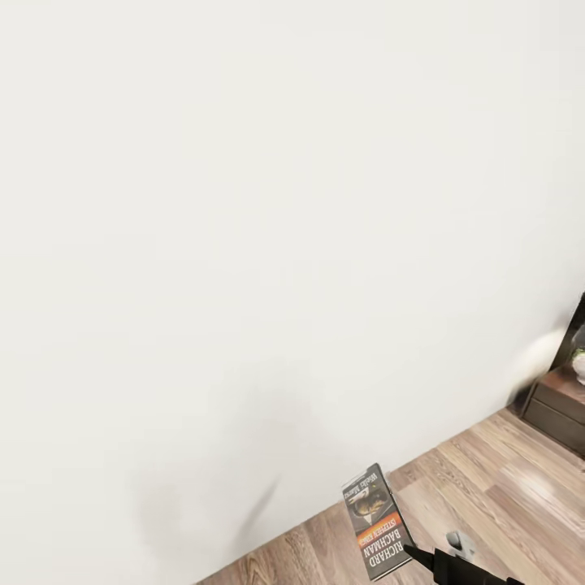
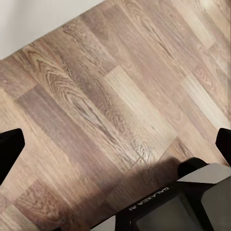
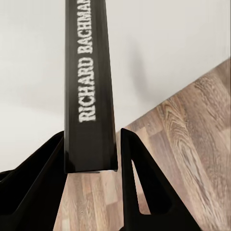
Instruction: In the bedroom, move the book from the bed onto either nightstand, and place the two sandals side by side next to the bed.
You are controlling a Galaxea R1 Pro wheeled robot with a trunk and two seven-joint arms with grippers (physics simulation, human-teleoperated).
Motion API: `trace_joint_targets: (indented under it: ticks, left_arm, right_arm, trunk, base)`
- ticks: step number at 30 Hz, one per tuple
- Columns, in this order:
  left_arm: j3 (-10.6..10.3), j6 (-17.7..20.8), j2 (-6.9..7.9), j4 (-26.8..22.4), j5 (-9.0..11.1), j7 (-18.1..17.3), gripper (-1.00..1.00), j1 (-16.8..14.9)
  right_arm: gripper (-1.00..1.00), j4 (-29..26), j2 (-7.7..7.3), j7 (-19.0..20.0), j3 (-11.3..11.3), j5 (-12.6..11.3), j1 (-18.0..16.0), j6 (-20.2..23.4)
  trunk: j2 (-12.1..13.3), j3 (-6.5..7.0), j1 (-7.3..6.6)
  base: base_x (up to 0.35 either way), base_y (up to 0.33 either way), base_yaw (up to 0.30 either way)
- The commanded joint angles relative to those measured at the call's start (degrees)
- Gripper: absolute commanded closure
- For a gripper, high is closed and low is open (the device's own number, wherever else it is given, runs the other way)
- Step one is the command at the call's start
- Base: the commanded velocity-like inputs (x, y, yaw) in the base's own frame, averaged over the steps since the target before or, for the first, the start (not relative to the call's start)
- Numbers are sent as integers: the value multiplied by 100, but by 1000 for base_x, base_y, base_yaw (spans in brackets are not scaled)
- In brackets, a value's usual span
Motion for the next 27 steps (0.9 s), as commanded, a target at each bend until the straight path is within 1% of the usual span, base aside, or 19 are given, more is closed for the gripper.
trace_joint_targets:
  ticks: [1, 13, 17, 27]
  left_arm:
    - [43, -35, 1, 0, -61, -13, -100, -2]
    - [43, -35, 1, 0, -61, -13, -100, -2]
    - [43, -35, 2, 0, -61, -13, -100, -2]
    - [43, -36, 2, 0, -61, -13, -100, -2]
  right_arm:
    - [100, -3, -3, 9, 27, -68, -6, 50]
    - [100, -3, -3, 9, 23, -68, -6, 50]
    - [100, -3, -3, 9, 21, -68, -6, 50]
    - [100, -3, -3, 1, 21, -68, -6, 50]
  trunk:
    - [-5, -7, 0]
    - [-5, -7, 0]
    - [-5, -7, 0]
    - [-5, -7, 0]
  base:
    - [0, 0, -283]
    - [17, 0, -279]
    - [260, 0, -113]
    - [324, 0, -12]
